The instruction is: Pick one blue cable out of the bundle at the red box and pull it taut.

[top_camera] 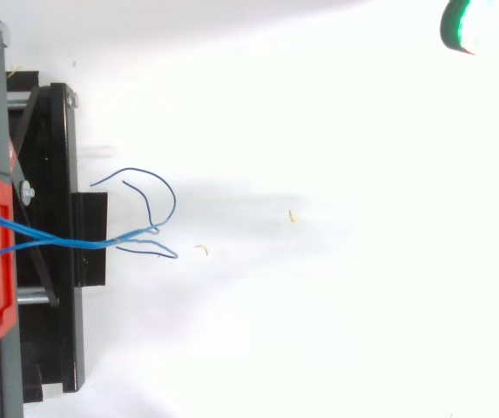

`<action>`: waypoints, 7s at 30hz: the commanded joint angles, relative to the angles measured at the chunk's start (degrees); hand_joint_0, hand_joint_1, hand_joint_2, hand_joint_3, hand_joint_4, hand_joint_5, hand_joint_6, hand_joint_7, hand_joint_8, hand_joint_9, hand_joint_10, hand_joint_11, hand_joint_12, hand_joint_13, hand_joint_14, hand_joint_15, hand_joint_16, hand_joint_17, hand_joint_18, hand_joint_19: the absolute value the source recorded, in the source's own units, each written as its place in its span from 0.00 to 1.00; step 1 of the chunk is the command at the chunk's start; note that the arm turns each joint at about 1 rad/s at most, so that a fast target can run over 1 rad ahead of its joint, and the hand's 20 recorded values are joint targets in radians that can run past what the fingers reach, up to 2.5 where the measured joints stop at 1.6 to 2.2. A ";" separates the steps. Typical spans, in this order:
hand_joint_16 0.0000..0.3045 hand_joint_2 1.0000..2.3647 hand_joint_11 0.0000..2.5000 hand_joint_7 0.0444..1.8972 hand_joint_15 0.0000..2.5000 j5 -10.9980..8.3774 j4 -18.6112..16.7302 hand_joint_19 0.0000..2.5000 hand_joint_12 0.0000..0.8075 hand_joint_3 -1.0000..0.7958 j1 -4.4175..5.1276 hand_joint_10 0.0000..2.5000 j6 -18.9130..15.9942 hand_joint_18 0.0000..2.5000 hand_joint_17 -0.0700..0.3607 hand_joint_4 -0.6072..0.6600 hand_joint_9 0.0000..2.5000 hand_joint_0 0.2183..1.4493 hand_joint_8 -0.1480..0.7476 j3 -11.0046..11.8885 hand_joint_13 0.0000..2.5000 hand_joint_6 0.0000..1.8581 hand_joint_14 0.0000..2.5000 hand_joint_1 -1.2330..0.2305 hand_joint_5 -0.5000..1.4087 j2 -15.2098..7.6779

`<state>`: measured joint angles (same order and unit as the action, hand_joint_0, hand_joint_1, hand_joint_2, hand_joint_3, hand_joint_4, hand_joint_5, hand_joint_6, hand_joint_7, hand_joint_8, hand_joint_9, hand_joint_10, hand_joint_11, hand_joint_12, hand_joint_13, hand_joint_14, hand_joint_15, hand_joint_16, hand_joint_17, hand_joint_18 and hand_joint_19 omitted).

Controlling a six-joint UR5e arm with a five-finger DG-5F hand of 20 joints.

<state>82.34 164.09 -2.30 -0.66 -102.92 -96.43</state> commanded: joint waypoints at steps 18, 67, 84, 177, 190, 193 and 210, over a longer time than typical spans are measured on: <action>0.18 0.00 0.00 0.34 0.03 -9.31 -5.10 0.03 0.47 0.28 4.06 0.00 6.20 0.09 0.44 0.73 0.14 0.24 0.50 0.00 0.11 0.27 0.00 0.38 0.16 -1.56; 0.17 0.00 0.00 0.35 0.04 -10.62 -19.69 0.04 0.46 0.28 6.43 0.00 8.93 0.10 0.43 0.74 0.15 0.25 0.50 13.71 0.12 0.27 0.00 0.40 0.16 -26.09; 0.17 0.00 0.00 0.34 0.04 -10.36 -20.39 0.04 0.46 0.28 8.10 0.00 3.04 0.10 0.43 0.74 0.15 0.26 0.50 24.34 0.13 0.27 0.00 0.40 0.16 -37.07; 0.15 0.01 0.18 0.58 0.12 -8.34 -26.11 0.12 0.45 0.34 8.89 0.00 3.56 0.22 0.41 0.72 0.32 0.34 0.56 31.11 0.26 0.27 0.00 0.37 0.21 -43.84; 0.16 0.00 0.18 0.60 0.12 -8.34 -26.90 0.12 0.45 0.29 9.16 0.00 4.18 0.22 0.41 0.71 0.31 0.31 0.55 31.20 0.26 0.27 0.00 0.35 0.20 -43.84; 0.16 0.00 0.18 0.60 0.12 -8.34 -26.90 0.12 0.45 0.28 9.33 0.00 4.71 0.22 0.41 0.71 0.31 0.31 0.56 31.20 0.26 0.27 0.00 0.35 0.20 -43.93; 0.16 0.00 0.18 0.60 0.13 -8.51 -27.78 0.13 0.45 0.28 9.77 0.00 6.64 0.22 0.41 0.72 0.31 0.30 0.56 31.20 0.27 0.27 0.00 0.34 0.20 -44.02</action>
<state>73.91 136.45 7.45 5.92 -71.76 -140.42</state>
